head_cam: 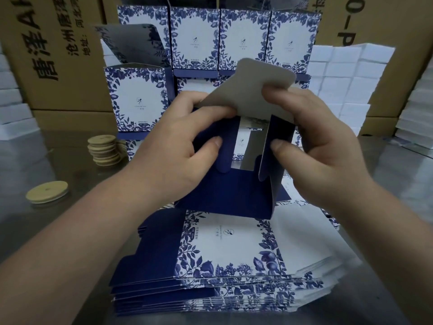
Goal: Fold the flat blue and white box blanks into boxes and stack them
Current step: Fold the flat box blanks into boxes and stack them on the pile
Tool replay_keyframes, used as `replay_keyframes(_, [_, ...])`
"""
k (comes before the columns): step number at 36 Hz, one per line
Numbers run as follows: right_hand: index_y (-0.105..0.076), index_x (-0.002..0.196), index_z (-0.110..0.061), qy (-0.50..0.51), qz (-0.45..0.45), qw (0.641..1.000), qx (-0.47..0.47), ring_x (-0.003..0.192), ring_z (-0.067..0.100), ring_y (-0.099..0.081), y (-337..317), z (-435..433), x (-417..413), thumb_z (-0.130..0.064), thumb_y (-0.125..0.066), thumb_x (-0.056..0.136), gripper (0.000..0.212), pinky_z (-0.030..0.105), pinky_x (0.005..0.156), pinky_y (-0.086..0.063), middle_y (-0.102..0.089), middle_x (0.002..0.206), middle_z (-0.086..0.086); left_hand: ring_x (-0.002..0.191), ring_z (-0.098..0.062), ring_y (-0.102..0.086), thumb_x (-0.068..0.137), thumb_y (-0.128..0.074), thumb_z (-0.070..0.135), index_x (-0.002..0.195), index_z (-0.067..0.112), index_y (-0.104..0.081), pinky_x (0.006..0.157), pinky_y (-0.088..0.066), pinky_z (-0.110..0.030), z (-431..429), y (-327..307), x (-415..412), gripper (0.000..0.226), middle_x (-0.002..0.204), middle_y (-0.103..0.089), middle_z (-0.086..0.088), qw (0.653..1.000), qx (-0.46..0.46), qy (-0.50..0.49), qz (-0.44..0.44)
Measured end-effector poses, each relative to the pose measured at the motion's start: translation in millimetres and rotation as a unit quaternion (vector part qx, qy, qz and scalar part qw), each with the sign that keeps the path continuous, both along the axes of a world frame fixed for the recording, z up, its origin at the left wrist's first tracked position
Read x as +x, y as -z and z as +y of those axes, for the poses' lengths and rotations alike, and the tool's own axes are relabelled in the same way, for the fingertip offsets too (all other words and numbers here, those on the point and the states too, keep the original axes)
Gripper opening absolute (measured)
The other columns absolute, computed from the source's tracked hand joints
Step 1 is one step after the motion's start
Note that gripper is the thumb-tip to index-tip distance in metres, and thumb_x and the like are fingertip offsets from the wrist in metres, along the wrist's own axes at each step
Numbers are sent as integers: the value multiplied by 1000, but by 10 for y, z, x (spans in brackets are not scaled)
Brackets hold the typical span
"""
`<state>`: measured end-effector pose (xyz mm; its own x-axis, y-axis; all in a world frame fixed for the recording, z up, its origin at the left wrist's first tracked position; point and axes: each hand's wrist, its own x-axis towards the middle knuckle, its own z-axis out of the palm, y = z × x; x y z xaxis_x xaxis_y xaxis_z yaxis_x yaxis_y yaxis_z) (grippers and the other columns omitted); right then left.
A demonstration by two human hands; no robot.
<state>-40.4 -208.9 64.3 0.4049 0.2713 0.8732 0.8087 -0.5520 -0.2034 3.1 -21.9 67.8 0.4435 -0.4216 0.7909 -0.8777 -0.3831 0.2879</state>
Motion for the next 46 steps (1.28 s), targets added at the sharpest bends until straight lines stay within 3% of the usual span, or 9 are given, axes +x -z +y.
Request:
replay_keyframes(7, [2, 137, -25, -79, 62, 984, 149, 133, 28, -40, 90, 22, 88, -5, -56, 76, 87, 52, 108, -34, -27, 145, 12, 101, 21, -40, 81, -53, 16, 114, 35, -49, 90, -29, 0, 25, 2, 2, 39, 108, -42, 25, 999, -33, 5, 16])
replay_keyframes(12, [-8, 135, -41, -31, 146, 954, 261, 136, 0, -32, 171, 26, 161, -15, -65, 70, 90, 35, 114, -29, -31, 141, -13, 98, 17, -43, 79, -55, 18, 114, 37, -47, 89, -32, -4, 11, 14, 16, 40, 106, -41, 25, 999, -37, -1, 16])
replay_keyframes(15, [-26, 143, -30, -34, 223, 924, 308, 131, 4, -41, 159, 10, 191, -30, -66, 69, 84, 38, 111, -34, -40, 144, -10, 103, 6, -48, 79, -55, 20, 113, 42, -46, 96, -38, -13, 16, 5, 10, 41, 107, -42, 26, 998, -51, 5, 33])
replay_keyframes(19, [-45, 135, -26, -66, 282, 913, 289, 115, 17, -59, 180, 32, 201, -33, -63, 69, 68, 48, 101, -44, -63, 123, -4, 104, 2, -49, 79, -55, 19, 114, 38, -48, 96, -39, -15, 8, 20, 7, 40, 108, -41, 25, 998, -53, 1, 25])
replay_keyframes(24, [-41, 136, -29, -53, 277, 914, 290, 108, 16, -61, 208, 51, 213, -39, -59, 59, 80, 43, 96, -47, -65, 115, -7, 107, 13, -41, 78, -57, 10, 115, 30, -47, 96, -37, -14, -29, 89, 28, 43, 112, -39, 21, 998, -68, 5, -18])
replay_keyframes(31, [-38, 139, -30, -44, 249, 924, 287, 104, 9, -62, 197, 72, 178, -36, -57, 64, 77, 38, 92, -48, -65, 111, -14, 121, -15, -48, 78, -60, 23, 124, 40, -26, 96, -46, -47, -55, 154, 44, 60, 139, -36, -4, 985, -166, 47, -13])
replay_keyframes(36, [-31, 142, -41, -41, 231, 933, 271, 111, 0, -57, 168, 98, 138, -41, -58, 63, 83, 34, 97, -46, -58, 122, -24, 133, 1, -33, 80, -57, 28, 127, 29, -33, 108, -37, -40, -90, 250, 93, 53, 146, -11, 6, 976, -217, 11, -17])
replay_keyframes(40, [-35, 118, -65, -49, 224, 936, 266, 114, -7, -53, 160, 121, 112, -37, -58, 65, 64, 28, 98, -42, -48, 127, -35, 139, -2, -21, 81, -53, 28, 119, 44, -33, 115, -23, -31, -147, 293, 65, 47, 146, -19, 7, 967, -253, 17, 25])
replay_keyframes(46, [-40, 111, -63, -71, 221, 940, 251, 102, -6, -59, 143, 124, 92, -23, -54, 76, 55, 17, 83, -46, -56, 112, -39, 132, -25, -40, 81, -52, 9, 121, 27, -40, 109, -33, -48, -177, 298, 41, 45, 140, -43, -15, 947, -285, 90, 119])
